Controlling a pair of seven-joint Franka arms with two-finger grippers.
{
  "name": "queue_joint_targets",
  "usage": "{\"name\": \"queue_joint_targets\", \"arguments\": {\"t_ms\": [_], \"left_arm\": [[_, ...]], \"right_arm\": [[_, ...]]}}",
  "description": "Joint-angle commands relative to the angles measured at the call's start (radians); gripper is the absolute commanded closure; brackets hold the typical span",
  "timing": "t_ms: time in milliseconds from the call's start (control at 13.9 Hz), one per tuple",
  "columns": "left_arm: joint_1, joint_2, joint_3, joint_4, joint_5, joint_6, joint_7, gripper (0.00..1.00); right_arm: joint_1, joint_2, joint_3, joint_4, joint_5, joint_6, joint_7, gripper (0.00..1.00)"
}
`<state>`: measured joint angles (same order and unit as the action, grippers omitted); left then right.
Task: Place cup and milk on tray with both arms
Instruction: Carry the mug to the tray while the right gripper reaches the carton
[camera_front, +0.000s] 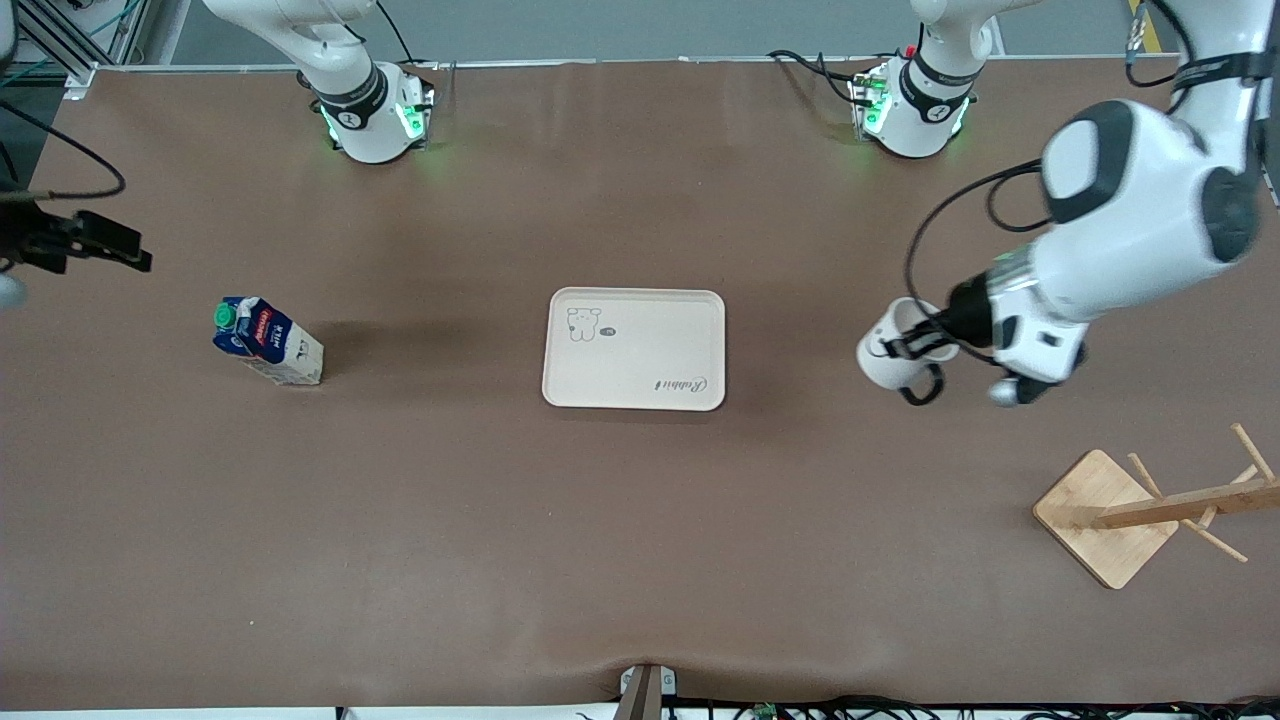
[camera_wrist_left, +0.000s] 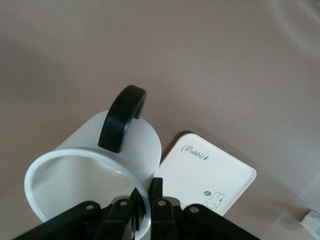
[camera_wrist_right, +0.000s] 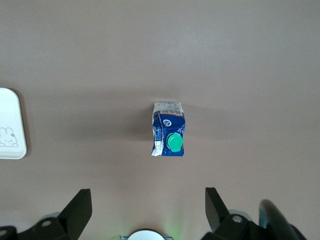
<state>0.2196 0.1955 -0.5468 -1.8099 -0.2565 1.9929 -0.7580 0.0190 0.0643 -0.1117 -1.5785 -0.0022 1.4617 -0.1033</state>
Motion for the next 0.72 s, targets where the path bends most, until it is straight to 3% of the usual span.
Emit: {"name": "queue_joint_targets", "arguments": {"t_ms": [0,143,359,645], "left_arm": [[-0.136,0.102,-0.001,0.079,0.119,0.0,-0.205,1.0],[-0.242,0.178,-0.001,0.127,0.19,-0.002,-0.37,1.0],[-0.357,0.266,0.002,0.15,0.232,0.0,-0.513,1.0],[-0.445,0.407,0.005,0.243,0.235,0.007,-0.625,1.0]], "right_arm": [[0.002,0.051,0.003,0.028,0.016,-0.041,0.017,0.0],[-0.022,0.063,0.001,0.009,0.028,-0.043,0.017,0.0],[-0.105,0.083,-0.002,-0.076,0.189,-0.046,0.017,0.0],[-0.068,0.085,0.0,-0.155,0.182,0.029,0.055,0.0]]}}
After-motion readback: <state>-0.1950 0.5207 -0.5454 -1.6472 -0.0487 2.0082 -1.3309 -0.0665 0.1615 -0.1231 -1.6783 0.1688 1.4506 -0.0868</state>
